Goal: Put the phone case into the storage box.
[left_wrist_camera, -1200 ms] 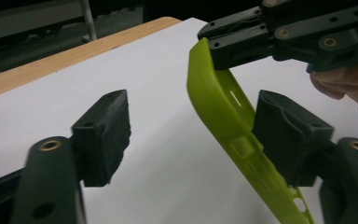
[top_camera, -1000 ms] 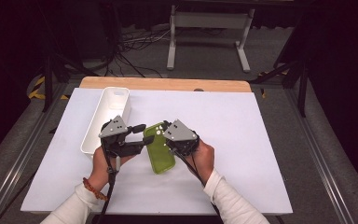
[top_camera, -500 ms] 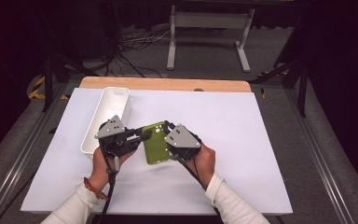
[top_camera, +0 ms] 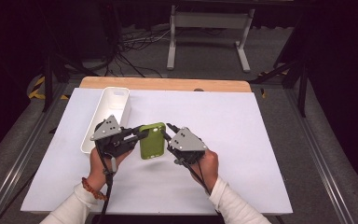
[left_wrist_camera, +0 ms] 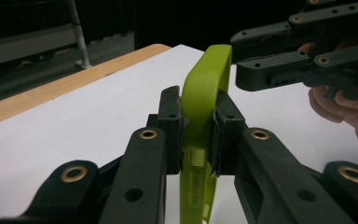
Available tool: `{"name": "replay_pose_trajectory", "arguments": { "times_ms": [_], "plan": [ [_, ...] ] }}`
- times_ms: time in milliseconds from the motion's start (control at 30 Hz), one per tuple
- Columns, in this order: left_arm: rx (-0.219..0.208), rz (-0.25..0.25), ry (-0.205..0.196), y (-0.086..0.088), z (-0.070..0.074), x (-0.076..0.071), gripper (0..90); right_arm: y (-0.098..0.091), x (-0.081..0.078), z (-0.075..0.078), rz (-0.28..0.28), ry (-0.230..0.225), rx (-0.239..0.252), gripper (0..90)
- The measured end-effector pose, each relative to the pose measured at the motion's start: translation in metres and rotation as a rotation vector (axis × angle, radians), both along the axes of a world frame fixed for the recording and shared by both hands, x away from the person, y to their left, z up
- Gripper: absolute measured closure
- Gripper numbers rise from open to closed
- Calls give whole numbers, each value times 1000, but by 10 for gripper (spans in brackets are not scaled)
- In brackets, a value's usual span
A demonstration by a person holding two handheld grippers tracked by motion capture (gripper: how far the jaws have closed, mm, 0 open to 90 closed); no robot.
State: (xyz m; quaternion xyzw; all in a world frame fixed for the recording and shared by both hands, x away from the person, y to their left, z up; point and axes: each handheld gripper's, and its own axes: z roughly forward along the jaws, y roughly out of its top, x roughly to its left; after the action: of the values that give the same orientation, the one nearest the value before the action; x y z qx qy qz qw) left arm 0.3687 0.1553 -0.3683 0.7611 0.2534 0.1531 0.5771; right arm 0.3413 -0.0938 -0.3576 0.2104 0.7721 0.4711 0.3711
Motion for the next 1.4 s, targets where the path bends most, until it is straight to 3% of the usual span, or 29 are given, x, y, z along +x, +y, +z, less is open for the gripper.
{"name": "replay_pose_trajectory", "arguments": {
  "times_ms": [33,367,467,600,700,833,933,1100,1400],
  "plan": [
    [-2,-4,-3,2,1,0,777,-6,0,1,30,30,21,733],
    [-18,3,-23,11,5,-2,777,-32,-3,-16,116,99,50,384],
    [-31,4,-20,16,6,-3,777,-40,-8,-23,140,121,73,383],
    [-33,6,-17,19,7,-4,777,-46,-15,-30,141,129,88,320],
    [-34,16,-45,24,10,-5,776,-52,-23,-36,125,109,84,214],
    [-47,24,-59,32,16,-7,776,-65,-27,-46,116,152,115,97],
    [-51,25,-70,35,18,-8,776,-71,-28,-49,88,170,116,64],
    [-51,29,-82,42,22,-8,776,-87,-34,-49,60,148,139,52],
    [-60,60,-108,64,33,-12,776,-104,-40,-56,23,157,93,54]
  ]
}}
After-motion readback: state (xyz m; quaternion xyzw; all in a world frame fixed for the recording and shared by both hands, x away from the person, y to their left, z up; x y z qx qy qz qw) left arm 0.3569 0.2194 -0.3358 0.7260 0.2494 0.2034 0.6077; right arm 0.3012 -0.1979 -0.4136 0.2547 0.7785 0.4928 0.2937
